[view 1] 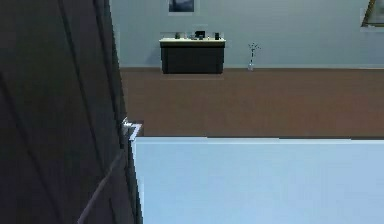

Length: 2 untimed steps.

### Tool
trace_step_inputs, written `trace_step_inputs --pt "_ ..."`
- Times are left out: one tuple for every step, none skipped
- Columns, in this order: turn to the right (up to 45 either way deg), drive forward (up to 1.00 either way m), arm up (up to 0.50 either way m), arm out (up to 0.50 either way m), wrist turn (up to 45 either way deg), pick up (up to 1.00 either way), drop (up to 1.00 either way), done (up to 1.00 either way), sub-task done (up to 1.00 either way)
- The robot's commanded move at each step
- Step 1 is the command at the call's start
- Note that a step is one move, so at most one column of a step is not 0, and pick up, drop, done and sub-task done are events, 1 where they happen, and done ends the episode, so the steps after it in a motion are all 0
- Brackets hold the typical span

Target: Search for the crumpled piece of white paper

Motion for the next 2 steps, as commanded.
trace_step_inputs --pt "0.0 0.3 0.0 0.0 0.0 0.0 0.0 0.0 0.0" --pt "45.0 0.0 0.0 0.0 0.0 0.0 0.0 0.0 0.0"
